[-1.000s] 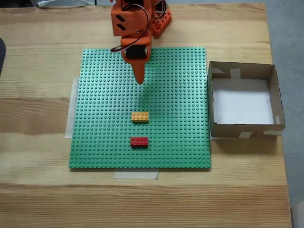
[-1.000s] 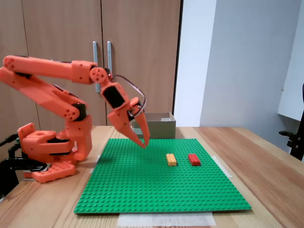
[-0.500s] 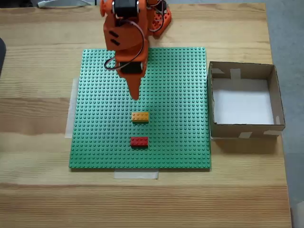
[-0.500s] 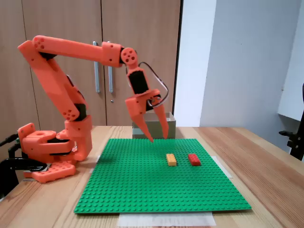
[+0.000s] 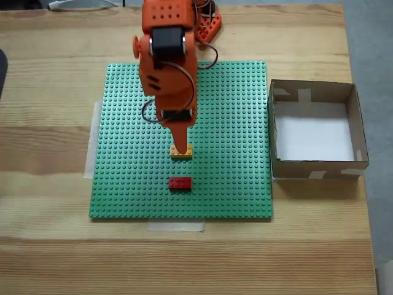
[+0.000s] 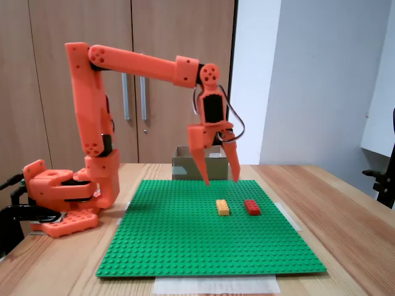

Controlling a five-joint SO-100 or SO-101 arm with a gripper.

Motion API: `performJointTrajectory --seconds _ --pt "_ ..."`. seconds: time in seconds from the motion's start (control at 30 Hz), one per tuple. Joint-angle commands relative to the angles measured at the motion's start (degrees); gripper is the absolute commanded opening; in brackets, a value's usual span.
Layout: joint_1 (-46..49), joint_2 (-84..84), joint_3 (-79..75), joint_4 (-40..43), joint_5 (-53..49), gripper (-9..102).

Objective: Pick the yellow lego block and put it in the box.

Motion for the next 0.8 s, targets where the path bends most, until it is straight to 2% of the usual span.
performJointTrajectory --seconds 0.0,0.27,0.77 --pt "-0.1 -3.3 -4.7 0.5 -0.5 27" --pt "0.3 -12.6 -6.7 -1.2 -0.7 28" --pt "-0.4 -16.3 -7.2 -5.4 -0.1 31"
